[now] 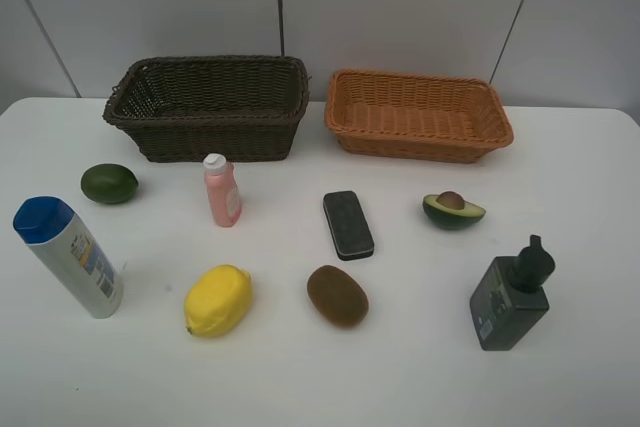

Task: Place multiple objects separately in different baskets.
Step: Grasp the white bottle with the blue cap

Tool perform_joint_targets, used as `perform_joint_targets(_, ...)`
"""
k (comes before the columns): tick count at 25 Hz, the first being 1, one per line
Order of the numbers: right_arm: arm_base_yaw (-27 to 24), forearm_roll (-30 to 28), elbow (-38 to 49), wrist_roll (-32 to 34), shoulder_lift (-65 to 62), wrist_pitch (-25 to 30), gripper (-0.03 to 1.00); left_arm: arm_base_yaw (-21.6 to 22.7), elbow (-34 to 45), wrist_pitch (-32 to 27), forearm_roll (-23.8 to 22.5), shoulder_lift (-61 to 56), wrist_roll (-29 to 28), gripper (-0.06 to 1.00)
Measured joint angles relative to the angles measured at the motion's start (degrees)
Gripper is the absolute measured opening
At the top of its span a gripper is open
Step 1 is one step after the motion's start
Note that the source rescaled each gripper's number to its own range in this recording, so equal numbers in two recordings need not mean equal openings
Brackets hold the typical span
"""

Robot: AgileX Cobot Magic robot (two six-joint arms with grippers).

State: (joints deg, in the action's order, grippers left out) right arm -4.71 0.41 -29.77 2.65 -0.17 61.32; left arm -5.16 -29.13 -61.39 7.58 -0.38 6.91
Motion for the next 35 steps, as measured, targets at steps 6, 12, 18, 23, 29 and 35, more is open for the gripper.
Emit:
perform_joint_targets(6,0.0,0.0,0.0,0.0,0.0,0.0,1.00,0.0,0.0,0.0,0.0,0.0,0.0,0.87)
perform_joint_targets(12,0.0,0.0,0.0,0.0,0.0,0.0,1.00,0.0,0.0,0.0,0.0,0.0,0.0,0.87)
perform_joint_targets(18,0.0,0.0,0.0,0.0,0.0,0.0,1.00,0.0,0.0,0.0,0.0,0.0,0.0,0.87)
perform_joint_targets(23,0.0,0.0,0.0,0.0,0.0,0.0,1.00,0.0,0.0,0.0,0.0,0.0,0.0,0.87)
perform_joint_targets(29,0.0,0.0,0.0,0.0,0.0,0.0,1.00,0.0,0.0,0.0,0.0,0.0,0.0,0.87)
perform_joint_targets(35,0.0,0.0,0.0,0.0,0.0,0.0,1.00,0.0,0.0,0.0,0.0,0.0,0.0,0.87)
